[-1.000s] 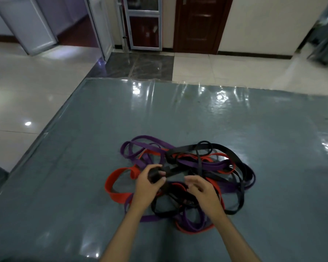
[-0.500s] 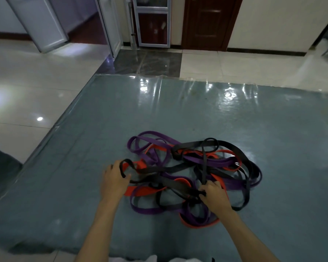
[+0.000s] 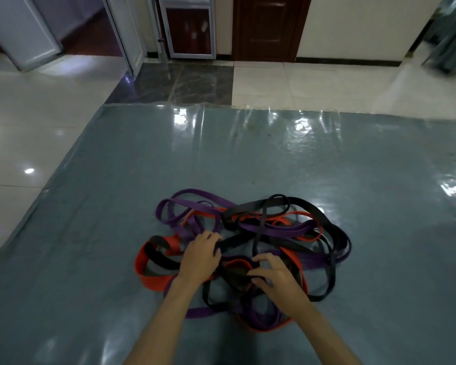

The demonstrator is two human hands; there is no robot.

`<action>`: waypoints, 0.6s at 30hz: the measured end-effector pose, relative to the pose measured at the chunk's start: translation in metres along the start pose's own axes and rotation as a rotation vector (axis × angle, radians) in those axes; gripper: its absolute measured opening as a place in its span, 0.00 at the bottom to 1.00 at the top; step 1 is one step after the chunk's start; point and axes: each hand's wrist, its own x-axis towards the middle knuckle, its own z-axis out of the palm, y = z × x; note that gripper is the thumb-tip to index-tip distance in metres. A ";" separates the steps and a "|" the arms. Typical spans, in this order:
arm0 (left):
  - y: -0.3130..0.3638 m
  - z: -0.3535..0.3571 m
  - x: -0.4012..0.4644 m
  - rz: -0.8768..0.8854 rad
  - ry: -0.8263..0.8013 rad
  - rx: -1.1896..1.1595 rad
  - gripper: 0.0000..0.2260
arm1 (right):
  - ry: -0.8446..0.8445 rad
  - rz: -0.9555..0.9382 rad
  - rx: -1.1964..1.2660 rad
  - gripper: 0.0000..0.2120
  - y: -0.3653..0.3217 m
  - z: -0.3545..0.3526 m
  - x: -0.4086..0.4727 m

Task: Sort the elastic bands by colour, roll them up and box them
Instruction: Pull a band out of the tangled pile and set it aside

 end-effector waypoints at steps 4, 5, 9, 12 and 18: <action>-0.005 0.022 0.033 -0.041 -0.389 0.116 0.22 | -0.048 -0.029 0.093 0.10 -0.005 0.009 0.009; -0.008 0.025 0.040 -0.073 -0.442 0.129 0.23 | -0.050 -0.014 0.107 0.10 -0.003 0.012 0.010; -0.016 0.035 0.053 -0.122 -0.368 0.141 0.21 | 0.021 0.127 0.104 0.11 0.016 0.021 0.006; -0.015 0.033 0.055 -0.107 -0.283 0.110 0.16 | 0.069 0.293 0.112 0.15 0.032 0.019 0.005; 0.005 0.019 0.038 0.028 -0.283 -0.041 0.17 | 0.116 0.455 0.284 0.20 0.033 0.020 0.018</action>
